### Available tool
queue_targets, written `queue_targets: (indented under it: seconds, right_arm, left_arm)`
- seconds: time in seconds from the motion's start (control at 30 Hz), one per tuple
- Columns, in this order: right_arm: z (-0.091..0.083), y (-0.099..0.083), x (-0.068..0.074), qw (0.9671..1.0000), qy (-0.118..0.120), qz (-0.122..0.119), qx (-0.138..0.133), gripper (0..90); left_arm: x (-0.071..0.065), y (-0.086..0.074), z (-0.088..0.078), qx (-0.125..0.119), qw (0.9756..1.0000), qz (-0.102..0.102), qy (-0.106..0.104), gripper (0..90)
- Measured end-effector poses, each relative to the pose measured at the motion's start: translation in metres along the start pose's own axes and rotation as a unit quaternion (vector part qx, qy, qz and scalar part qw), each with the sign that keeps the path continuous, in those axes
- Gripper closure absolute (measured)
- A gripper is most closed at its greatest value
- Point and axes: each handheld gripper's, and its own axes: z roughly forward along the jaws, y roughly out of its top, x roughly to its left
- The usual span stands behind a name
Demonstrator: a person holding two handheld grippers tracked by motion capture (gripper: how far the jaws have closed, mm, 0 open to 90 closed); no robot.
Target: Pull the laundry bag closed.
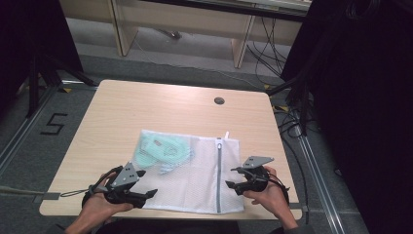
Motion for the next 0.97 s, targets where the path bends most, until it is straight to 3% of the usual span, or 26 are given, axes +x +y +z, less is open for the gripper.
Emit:
queue_targets:
  seconds: [0.03,0.07,0.1,0.13,0.17,0.2,0.23,0.27,0.3,0.4,0.53,0.67,0.77,0.93,0.97]
  right_arm:
    - [-0.004,0.000,0.002,0.9997,0.009,0.011,0.020,31.9]
    - [-0.002,-0.003,0.004,0.9999,0.005,0.013,0.006,31.8]
    - [-0.003,-0.005,0.003,1.0000,0.003,-0.004,0.006,31.7]
    - [-0.005,-0.006,0.004,0.9999,0.007,0.002,0.011,31.6]
    - [-0.005,-0.008,0.005,1.0000,0.004,0.002,0.006,31.6]
    - [-0.008,-0.008,0.006,0.9997,0.010,-0.001,0.024,31.3]
    - [-0.007,-0.010,0.008,0.9999,0.011,0.008,0.009,31.0]
    - [-0.010,-0.010,0.009,0.9995,0.015,0.004,0.027,30.9]
    - [-0.007,-0.013,0.012,0.9999,0.008,0.008,0.004,30.7]
    - [-0.012,-0.016,0.014,0.9997,0.014,0.002,0.020,30.3]
    - [-0.014,-0.022,0.020,0.9998,0.012,-0.001,0.015,30.1]
    - [-0.018,-0.028,0.026,0.9992,0.019,0.005,0.034,29.8]
    - [-0.018,-0.030,0.025,0.9995,0.013,-0.008,0.029,29.7]
    - [-0.019,-0.034,0.027,0.9993,0.013,-0.004,0.035,29.5]
    - [-0.020,-0.034,0.027,0.9988,0.018,0.000,0.045,29.3]
  left_arm:
    - [-0.001,-0.001,0.001,-0.005,1.0000,-0.002,-0.002,26.7]
    - [-0.001,-0.001,-0.001,0.000,1.0000,0.006,0.002,26.7]
    - [-0.002,-0.002,-0.001,-0.004,1.0000,0.006,-0.002,26.6]
    - [-0.004,-0.003,0.000,-0.013,0.9999,-0.006,-0.005,26.5]
    - [-0.003,-0.003,-0.003,0.001,1.0000,0.006,-0.005,26.4]
    - [-0.003,-0.004,-0.004,0.004,0.9999,0.014,0.001,26.2]
    - [-0.004,-0.005,-0.005,0.002,1.0000,0.009,-0.001,26.2]
    - [-0.004,-0.005,-0.006,-0.003,1.0000,0.007,0.006,26.1]
    - [-0.003,-0.007,-0.007,-0.003,0.9999,0.007,0.006,26.1]
    - [-0.003,-0.008,-0.013,-0.002,0.9999,0.004,0.013,26.0]
    - [-0.003,-0.011,-0.018,-0.005,0.9999,-0.004,0.014,25.7]
    - [-0.004,-0.014,-0.017,0.007,0.9999,0.005,0.014,25.5]
    - [-0.004,-0.014,-0.016,0.002,0.9999,0.002,0.014,25.5]
    - [-0.003,-0.014,-0.014,0.000,0.9998,-0.010,0.017,25.6]
    - [-0.002,-0.014,-0.015,0.002,0.9999,0.002,0.013,25.5]
